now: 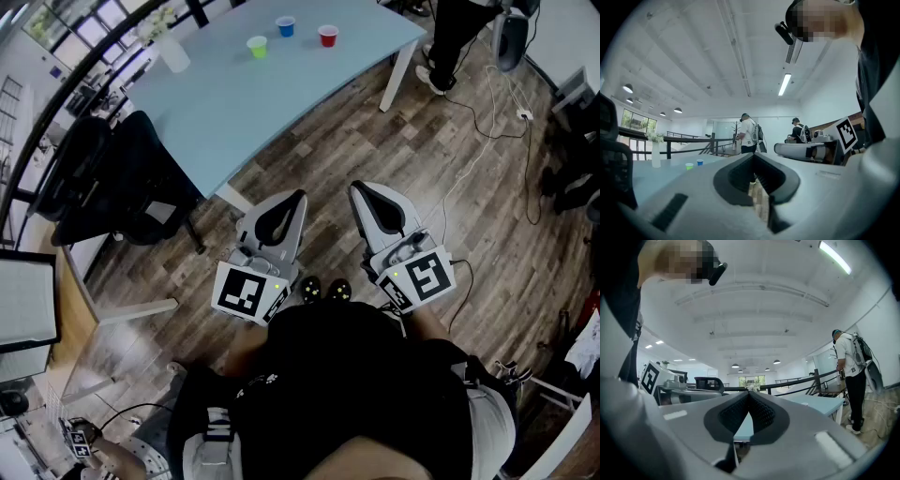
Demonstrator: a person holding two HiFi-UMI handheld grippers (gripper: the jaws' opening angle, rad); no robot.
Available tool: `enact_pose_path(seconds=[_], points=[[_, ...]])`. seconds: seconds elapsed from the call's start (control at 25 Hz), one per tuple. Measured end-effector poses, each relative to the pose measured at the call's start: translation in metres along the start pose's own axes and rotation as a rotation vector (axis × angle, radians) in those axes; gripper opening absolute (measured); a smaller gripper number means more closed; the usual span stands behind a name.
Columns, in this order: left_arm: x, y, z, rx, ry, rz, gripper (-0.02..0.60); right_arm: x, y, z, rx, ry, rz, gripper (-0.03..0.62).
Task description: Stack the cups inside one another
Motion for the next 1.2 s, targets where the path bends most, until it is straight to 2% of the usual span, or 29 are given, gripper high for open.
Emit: enact_pose_path(seconds=[0.24, 0.6, 0.96, 1.2], points=[[0.002, 0.001, 0.000, 0.005, -0.004, -0.014, -0.008, 0.002, -0.003, 0.004, 0.005, -0.015, 0.039, 0.012], [0.002, -0.001, 0.005, 0.016, 0.010, 0.004, -0.008, 0.000, -0.009, 0.003, 0.016, -0.023, 0.034, 0.012], [0.001, -0.015, 0.016, 0.029, 0.008, -0.010, -0.008, -0.002, -0.023, -0.012, 0.015, -0.023, 0.028, 0.012], [0.004, -0.037, 0.037, 0.062, 0.027, -0.016, -0.008, 0.001, -0.042, -0.036, 0.048, -0.011, 0.038, 0.012]])
Point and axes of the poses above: the fingertips, and each gripper's own axes: z forward along the fingers, y to its left, x out of its underside, the point moved 3 cm from there along -z, backward along the fingers, and after that the axes turned 1 degree about x, right-handed, at the moved point
